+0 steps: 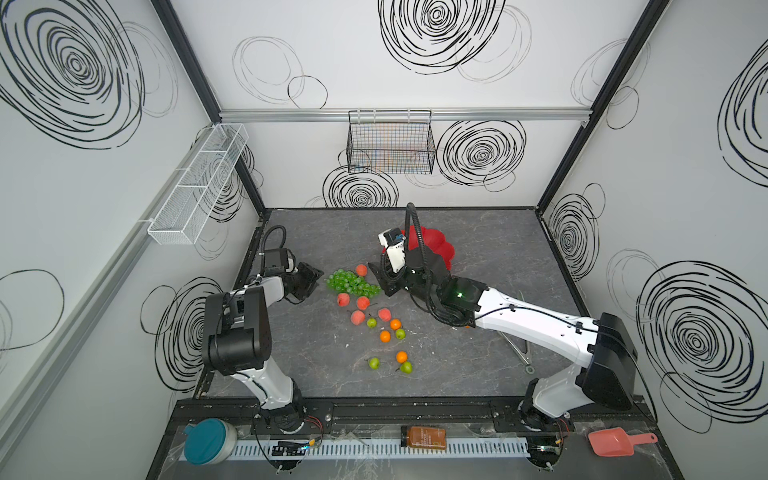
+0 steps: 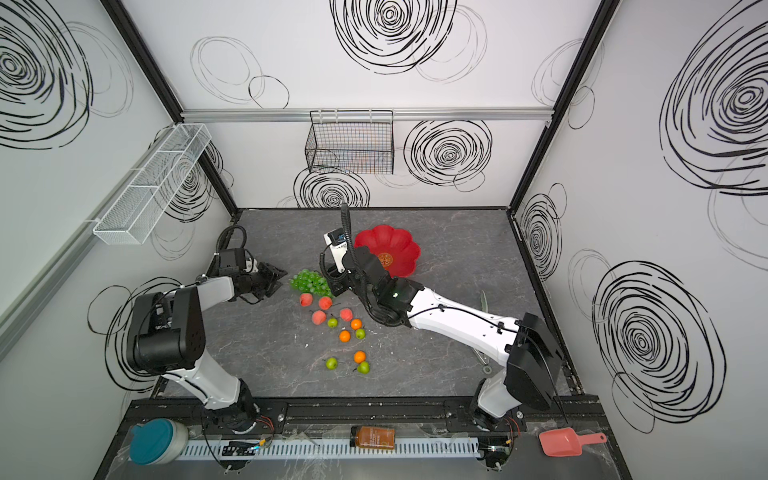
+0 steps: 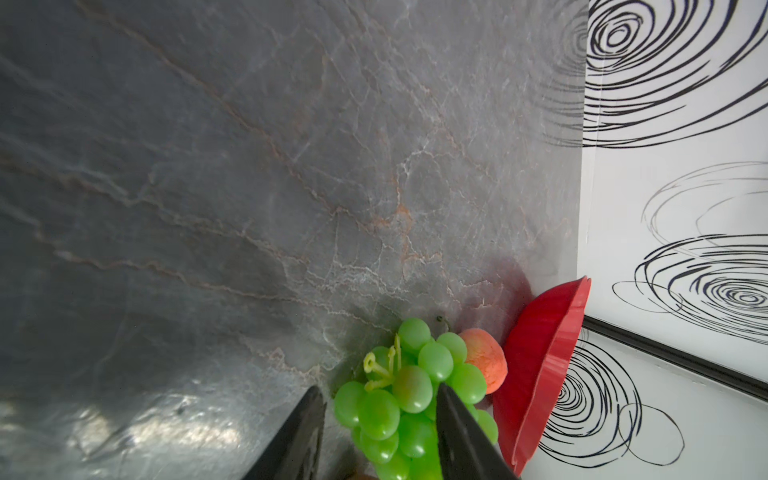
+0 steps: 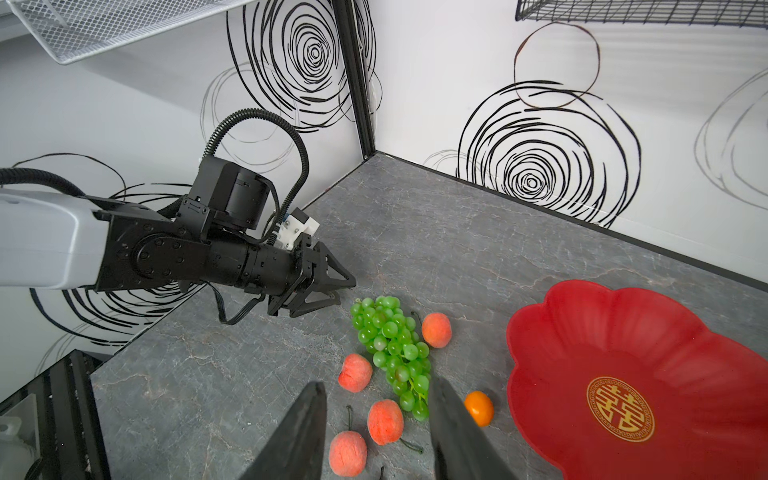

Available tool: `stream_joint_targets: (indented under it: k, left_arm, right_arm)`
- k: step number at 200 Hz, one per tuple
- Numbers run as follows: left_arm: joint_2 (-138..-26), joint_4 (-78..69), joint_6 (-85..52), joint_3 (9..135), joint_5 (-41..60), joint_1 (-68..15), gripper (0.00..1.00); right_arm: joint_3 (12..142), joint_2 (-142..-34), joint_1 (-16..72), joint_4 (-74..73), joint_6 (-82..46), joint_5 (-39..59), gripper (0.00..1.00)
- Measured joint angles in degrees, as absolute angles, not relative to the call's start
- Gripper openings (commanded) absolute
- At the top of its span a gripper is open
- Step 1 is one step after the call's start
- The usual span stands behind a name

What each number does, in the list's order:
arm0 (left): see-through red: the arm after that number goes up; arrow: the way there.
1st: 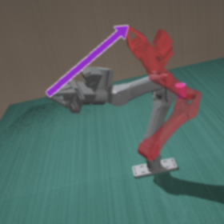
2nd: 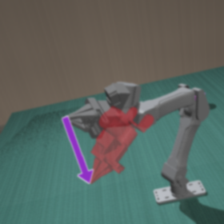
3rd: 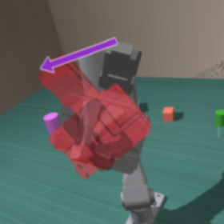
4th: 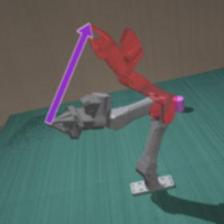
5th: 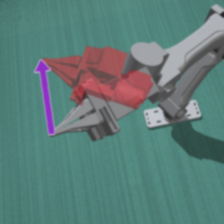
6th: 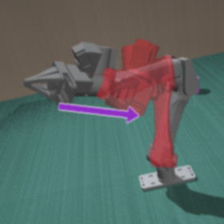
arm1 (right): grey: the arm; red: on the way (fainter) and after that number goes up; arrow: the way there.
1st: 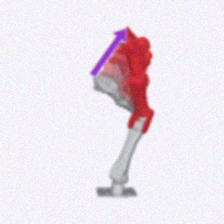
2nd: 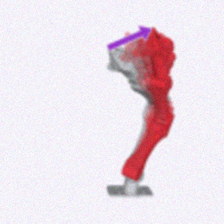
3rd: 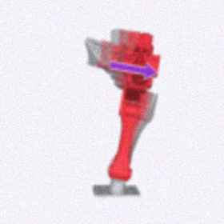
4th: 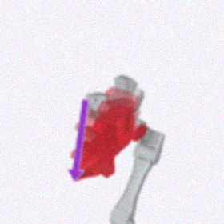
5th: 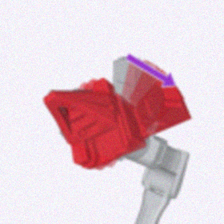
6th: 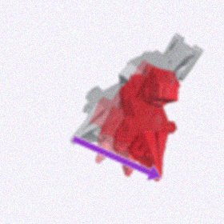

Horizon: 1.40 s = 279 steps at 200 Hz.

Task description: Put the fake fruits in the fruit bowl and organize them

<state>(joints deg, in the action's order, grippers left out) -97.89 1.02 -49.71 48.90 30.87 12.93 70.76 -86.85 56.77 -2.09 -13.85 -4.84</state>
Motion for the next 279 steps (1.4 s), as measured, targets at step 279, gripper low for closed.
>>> stream_joint_targets:
  k: [279]
  left_arm:
    - [-105.5, 2.7, -49.9, 54.2, 30.4, 11.2, 0.38]
  right_arm:
    - [70.5, -86.1, 62.8, -1.4, -12.8, -12.2, 0.45]
